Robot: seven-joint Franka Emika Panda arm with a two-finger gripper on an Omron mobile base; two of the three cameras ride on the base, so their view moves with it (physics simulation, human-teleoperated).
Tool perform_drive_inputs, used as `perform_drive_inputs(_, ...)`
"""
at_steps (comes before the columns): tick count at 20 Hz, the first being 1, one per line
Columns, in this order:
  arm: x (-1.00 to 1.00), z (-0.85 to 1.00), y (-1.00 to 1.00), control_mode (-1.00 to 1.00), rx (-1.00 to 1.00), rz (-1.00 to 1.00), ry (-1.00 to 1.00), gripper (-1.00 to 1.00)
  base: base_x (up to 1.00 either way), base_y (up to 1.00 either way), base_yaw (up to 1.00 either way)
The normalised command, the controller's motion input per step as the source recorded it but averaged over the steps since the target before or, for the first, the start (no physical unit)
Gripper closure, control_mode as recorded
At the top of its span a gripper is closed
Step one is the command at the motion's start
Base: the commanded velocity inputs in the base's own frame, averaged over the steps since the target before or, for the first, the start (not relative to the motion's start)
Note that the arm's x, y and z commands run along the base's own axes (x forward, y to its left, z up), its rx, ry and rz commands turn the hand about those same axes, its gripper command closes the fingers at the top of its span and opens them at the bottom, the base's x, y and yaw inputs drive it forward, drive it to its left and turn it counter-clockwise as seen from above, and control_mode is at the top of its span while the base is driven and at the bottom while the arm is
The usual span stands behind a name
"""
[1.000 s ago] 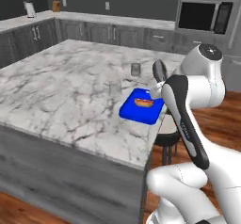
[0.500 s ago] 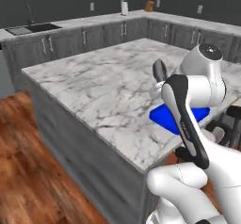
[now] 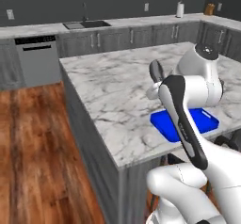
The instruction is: Take the tongs from the drawer on the right and place them on the dining counter next to the tray containing the hot dog.
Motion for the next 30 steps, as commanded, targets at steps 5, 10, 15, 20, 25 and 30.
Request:
perform_drive_inputs(5, 0.0, 0.0, 0.0, 1.0, 0.0, 0.0, 0.0, 1.0, -0.23, -1.0, 0.12)
perform_drive_inputs(10, 0.0, 0.0, 0.0, 1.0, 0.0, 0.0, 0.0, 1.0, -0.11, -1.0, 0.1)
perform_drive_inputs(15, 0.0, 0.0, 0.0, 1.0, 0.0, 0.0, 0.0, 1.0, 0.0, -0.76, 0.07)
perform_drive_inputs(20, 0.0, 0.0, 0.0, 1.0, 0.0, 0.0, 0.0, 1.0, 0.01, -0.63, 0.05)
perform_drive_inputs(25, 0.0, 0.0, 0.0, 1.0, 0.0, 0.0, 0.0, 1.0, 0.04, -0.56, 0.04)
perform_drive_inputs(30, 0.0, 0.0, 0.0, 1.0, 0.0, 0.0, 0.0, 1.0, 0.1, -0.43, 0.02)
